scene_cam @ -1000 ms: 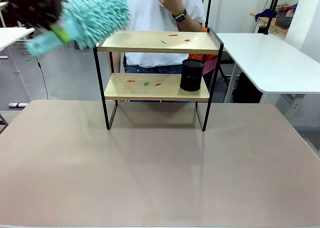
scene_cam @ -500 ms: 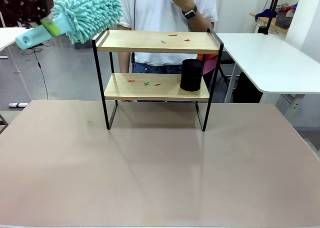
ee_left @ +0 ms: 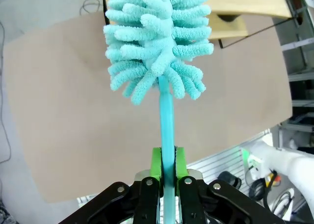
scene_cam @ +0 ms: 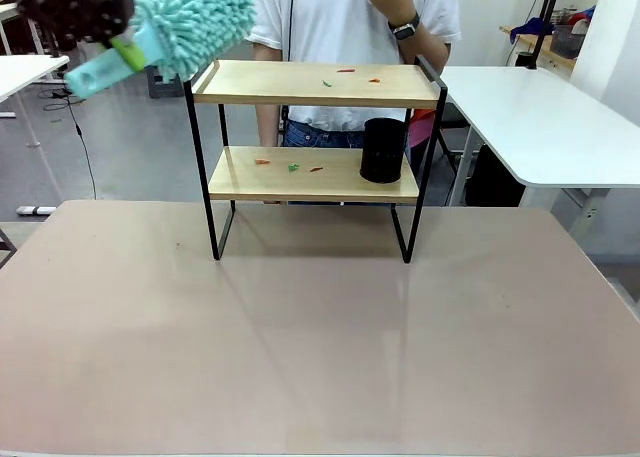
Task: Clean the shelf.
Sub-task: Clean the specific tier of the Shelf with the Duster once objects are removed.
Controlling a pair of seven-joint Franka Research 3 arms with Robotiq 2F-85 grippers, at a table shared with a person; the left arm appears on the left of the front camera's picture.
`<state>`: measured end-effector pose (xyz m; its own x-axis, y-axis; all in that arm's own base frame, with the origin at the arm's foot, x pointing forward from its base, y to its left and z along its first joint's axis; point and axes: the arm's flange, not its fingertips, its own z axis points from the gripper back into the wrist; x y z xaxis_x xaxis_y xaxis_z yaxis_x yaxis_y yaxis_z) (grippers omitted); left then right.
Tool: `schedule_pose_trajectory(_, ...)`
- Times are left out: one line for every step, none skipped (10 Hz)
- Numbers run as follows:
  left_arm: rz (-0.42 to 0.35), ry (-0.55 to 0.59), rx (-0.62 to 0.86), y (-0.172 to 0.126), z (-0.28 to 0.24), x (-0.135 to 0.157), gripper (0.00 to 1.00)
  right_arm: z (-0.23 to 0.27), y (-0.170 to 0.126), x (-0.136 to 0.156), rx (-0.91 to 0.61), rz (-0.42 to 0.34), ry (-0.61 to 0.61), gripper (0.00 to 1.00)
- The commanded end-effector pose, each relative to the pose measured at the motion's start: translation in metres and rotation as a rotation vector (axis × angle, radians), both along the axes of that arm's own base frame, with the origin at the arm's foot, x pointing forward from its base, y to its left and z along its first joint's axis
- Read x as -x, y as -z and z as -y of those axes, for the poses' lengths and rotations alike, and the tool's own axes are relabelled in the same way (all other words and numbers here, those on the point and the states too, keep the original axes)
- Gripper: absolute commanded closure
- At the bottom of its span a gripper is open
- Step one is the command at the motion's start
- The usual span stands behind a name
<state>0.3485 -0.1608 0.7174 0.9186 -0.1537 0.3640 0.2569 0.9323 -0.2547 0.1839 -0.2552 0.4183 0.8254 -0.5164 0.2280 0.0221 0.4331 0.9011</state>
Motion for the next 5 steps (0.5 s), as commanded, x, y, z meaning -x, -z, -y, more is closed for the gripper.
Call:
schedule_pose_trajectory(-0.01,0.012,-0.039,-0.008,0.034,-0.044,0.88,0.001,-0.003,-0.002,0.001,0.034,-0.003,0.0)
schedule_pose_trajectory(-0.031,0.042,-0.055,-0.005,0.048,-0.055,0.88,0.001,-0.003,-0.002,0.001,0.034,-0.003,0.0)
schedule_pose_trajectory(-0.048,0.067,-0.079,-0.003,0.061,-0.065,0.88,0.001,-0.003,-0.002,0.001,0.034,-0.003,0.0)
schedule_pose_trajectory(-0.061,0.083,-0.109,-0.001,0.07,-0.073,0.88,0.001,-0.003,-0.002,0.001,0.034,-0.003,0.0)
schedule_pose_trajectory(-0.075,0.097,-0.118,0.001,0.079,-0.082,0.88,0.001,-0.003,-0.002,0.001,0.034,-0.003,0.0)
